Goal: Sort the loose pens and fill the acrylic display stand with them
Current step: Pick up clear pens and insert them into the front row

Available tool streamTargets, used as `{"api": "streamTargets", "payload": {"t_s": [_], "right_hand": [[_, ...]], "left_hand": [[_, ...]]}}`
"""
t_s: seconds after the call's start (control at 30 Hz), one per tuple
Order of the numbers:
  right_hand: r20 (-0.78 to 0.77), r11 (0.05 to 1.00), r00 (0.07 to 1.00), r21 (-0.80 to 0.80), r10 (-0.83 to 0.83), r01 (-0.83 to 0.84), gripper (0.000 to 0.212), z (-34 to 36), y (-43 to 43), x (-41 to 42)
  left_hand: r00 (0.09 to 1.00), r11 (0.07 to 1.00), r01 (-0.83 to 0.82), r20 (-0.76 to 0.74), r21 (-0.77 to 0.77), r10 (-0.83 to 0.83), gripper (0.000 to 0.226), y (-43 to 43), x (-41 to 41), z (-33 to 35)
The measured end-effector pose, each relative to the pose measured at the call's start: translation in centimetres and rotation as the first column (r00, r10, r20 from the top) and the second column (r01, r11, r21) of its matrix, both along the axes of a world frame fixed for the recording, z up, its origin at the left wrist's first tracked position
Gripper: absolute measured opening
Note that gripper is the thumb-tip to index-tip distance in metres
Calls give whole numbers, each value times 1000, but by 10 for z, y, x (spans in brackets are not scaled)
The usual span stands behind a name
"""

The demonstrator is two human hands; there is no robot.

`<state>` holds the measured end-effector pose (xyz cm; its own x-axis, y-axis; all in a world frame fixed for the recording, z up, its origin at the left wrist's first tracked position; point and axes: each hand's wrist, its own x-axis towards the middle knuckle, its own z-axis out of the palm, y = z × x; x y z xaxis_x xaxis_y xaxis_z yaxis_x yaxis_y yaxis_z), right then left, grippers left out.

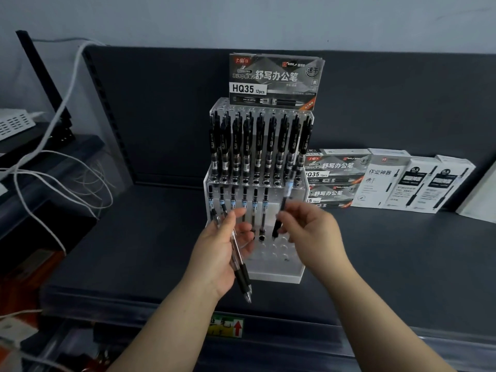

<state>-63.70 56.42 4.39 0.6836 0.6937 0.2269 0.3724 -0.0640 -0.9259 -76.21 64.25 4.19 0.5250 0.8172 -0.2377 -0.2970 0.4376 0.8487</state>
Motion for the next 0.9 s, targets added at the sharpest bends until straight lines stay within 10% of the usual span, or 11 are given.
{"api": "streamTargets", "payload": {"t_s": [0.57, 0.9], "right_hand": [[368, 947, 929, -309, 38, 83, 13, -26, 16, 12], [332, 963, 943, -258, 14, 76, 8, -20, 7, 13]], "left_hand": [[998, 999, -53, -18, 0, 53, 23, -4, 4, -3], [1000, 1000, -17, 17, -24, 18, 24, -11, 5, -1]]}}
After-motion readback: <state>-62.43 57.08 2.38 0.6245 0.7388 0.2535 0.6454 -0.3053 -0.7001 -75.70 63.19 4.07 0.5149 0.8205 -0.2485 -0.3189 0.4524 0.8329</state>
